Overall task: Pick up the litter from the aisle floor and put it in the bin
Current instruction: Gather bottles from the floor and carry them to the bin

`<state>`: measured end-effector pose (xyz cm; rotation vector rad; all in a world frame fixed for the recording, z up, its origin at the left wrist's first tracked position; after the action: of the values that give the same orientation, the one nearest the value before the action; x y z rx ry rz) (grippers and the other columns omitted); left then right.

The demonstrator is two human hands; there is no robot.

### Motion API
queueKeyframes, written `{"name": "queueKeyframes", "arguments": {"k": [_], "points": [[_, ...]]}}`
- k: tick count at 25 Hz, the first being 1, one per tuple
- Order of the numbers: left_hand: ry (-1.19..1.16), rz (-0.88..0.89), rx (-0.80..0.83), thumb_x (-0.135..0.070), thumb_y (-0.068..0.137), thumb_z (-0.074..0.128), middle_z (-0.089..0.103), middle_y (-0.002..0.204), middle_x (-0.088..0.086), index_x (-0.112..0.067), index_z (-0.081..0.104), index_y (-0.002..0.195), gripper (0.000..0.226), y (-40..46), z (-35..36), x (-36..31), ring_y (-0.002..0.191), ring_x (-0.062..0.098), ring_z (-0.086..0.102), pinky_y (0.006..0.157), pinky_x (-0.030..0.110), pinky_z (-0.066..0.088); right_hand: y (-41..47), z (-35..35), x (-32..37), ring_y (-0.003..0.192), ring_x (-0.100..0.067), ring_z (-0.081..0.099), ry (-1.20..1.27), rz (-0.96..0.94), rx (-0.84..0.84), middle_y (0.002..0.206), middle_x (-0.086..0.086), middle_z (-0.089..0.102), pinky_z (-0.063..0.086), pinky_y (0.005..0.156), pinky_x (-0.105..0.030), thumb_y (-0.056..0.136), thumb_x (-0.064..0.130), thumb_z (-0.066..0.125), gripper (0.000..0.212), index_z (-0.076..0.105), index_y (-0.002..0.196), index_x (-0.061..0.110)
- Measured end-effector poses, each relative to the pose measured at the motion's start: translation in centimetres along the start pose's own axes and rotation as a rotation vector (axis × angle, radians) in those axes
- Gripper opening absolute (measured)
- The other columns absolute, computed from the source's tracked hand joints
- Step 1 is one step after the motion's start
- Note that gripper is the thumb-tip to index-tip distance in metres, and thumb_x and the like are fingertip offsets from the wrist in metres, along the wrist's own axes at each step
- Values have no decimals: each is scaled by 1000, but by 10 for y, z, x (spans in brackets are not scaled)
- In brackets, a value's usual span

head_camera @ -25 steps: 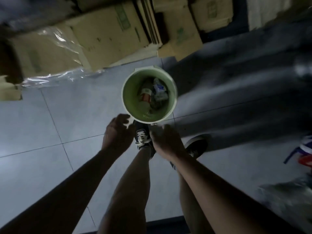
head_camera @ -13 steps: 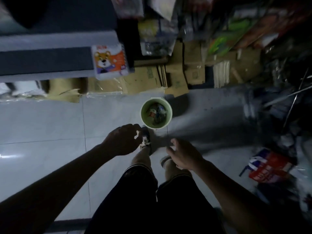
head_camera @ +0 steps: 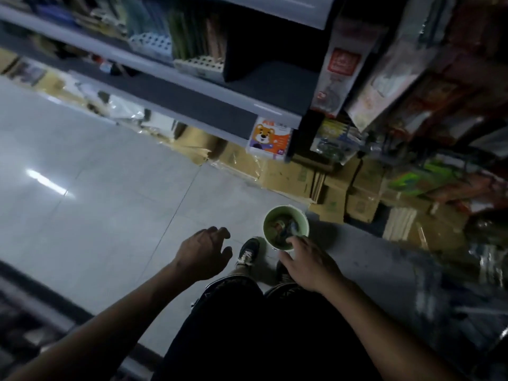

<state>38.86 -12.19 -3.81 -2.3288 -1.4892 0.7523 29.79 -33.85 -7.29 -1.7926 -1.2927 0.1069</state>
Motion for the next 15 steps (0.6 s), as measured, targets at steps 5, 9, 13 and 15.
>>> {"name": "queueKeyframes", "arguments": {"k": [5,9,13,15], "points": [[-132,-255,-62,-46,98,51,66,118,-3,-26,56,129,38,-85,45,3,107,21,64,80,38,55,-9,9,7,137,-27,41,-162,-219,81,148,-8,47,38,109,-42,101,50,43,51,48,141,19],[-241,-441,-93,-49,98,50,65,121,-2,-25,57,130,40,-148,85,7,108,24,64,82,38,54,-17,25,15,128,-27,48,-212,-350,106,138,-8,54,42,105,-40,100,45,49,44,56,133,17],[-352,-604,-131,-49,98,48,63,122,-4,-27,54,132,41,-197,117,14,108,21,62,82,36,54,-26,43,23,120,-27,53,-292,-436,126,128,-8,60,46,100,-40,99,41,54,39,61,127,16],[-403,-658,-153,-48,99,48,62,121,-4,-27,54,133,41,-215,132,16,106,21,61,81,35,52,-32,51,29,119,-26,53,-351,-477,139,128,-6,60,46,99,-39,99,41,54,38,61,127,17]]}}
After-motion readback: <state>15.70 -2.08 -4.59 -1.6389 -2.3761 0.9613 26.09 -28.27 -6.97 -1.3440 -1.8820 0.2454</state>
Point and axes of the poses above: each hand's wrist, its own y-axis towards the middle knuckle, its own z-axis out of the palm, x = y × z, the point moved 8 cm from there along y, towards the middle knuckle
